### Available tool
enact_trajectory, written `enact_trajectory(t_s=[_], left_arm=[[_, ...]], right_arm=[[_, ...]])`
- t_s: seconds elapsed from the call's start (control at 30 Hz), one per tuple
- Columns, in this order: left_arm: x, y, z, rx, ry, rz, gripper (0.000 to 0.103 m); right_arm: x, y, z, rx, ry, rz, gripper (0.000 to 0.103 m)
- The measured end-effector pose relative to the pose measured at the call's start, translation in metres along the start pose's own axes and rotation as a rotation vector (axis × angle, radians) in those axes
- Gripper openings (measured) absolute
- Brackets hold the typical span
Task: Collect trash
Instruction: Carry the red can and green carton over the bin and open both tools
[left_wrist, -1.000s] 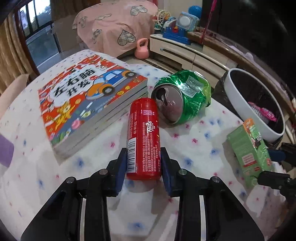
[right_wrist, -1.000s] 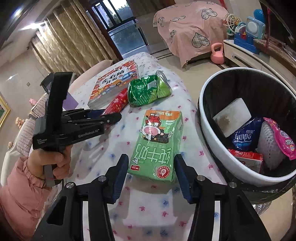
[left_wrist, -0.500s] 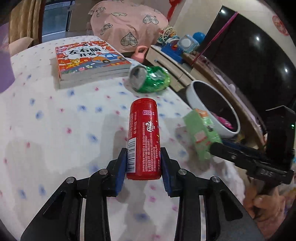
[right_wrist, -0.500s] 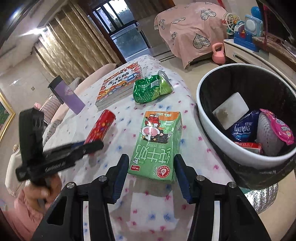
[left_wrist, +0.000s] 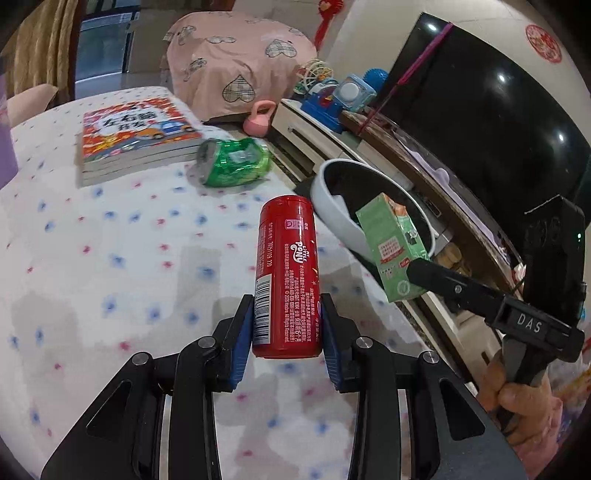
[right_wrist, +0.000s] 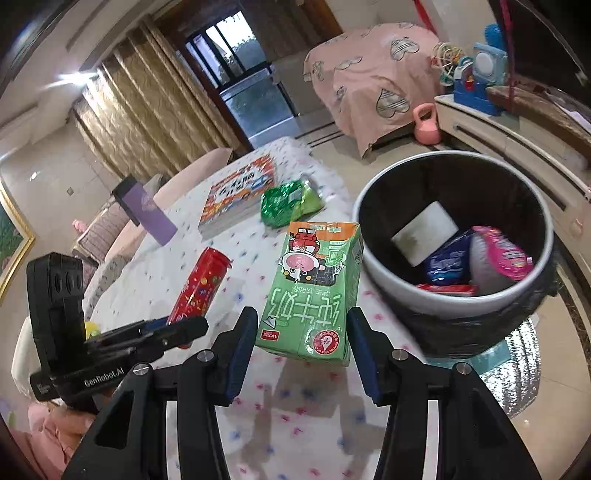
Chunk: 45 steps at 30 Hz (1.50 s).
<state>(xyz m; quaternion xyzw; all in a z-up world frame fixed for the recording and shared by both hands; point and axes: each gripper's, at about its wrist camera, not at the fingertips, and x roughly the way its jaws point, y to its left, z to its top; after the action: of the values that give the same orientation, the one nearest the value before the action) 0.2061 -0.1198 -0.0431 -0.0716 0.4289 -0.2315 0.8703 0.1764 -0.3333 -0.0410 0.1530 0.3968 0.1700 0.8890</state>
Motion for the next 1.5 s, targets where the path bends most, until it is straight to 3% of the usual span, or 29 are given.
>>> enact_trajectory(t_s=[0.57,1.5], left_arm=[[0.013,-0.069,0.022,0.115,-0.006,-0.007,0.032],[0.059,-0.113,0.07,0.204,0.005,0.024,0.033]], right_arm=[[-0.043,-0.051,0.008,0.066,-0.09,-0.032,0.051],[-0.046,-0.098,0.05,0.071,-0.108,-0.12,0.051]])
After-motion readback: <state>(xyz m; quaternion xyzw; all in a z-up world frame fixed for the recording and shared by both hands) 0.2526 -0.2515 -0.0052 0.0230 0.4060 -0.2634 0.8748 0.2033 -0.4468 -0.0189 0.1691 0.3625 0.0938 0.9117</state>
